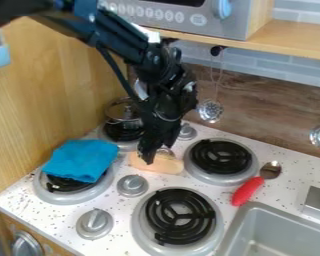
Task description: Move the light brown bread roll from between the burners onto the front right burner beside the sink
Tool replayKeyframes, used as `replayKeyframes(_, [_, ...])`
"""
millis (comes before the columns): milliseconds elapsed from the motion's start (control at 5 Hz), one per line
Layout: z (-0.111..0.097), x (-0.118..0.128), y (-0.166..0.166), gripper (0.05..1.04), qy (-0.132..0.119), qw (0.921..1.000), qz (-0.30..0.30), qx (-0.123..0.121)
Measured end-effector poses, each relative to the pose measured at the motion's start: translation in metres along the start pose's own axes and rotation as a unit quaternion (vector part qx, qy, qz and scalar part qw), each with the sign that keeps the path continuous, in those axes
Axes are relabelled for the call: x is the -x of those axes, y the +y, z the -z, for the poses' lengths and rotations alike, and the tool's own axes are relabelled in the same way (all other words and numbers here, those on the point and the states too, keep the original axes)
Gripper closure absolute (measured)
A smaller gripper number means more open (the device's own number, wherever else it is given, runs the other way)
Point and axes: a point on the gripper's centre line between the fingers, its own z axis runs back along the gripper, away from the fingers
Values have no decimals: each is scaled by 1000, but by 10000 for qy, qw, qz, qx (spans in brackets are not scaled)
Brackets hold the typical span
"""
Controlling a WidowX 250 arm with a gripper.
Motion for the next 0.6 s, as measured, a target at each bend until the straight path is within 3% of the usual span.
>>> replayKeyframes(600, [24,-7,4,82,102,9994,-211,-259])
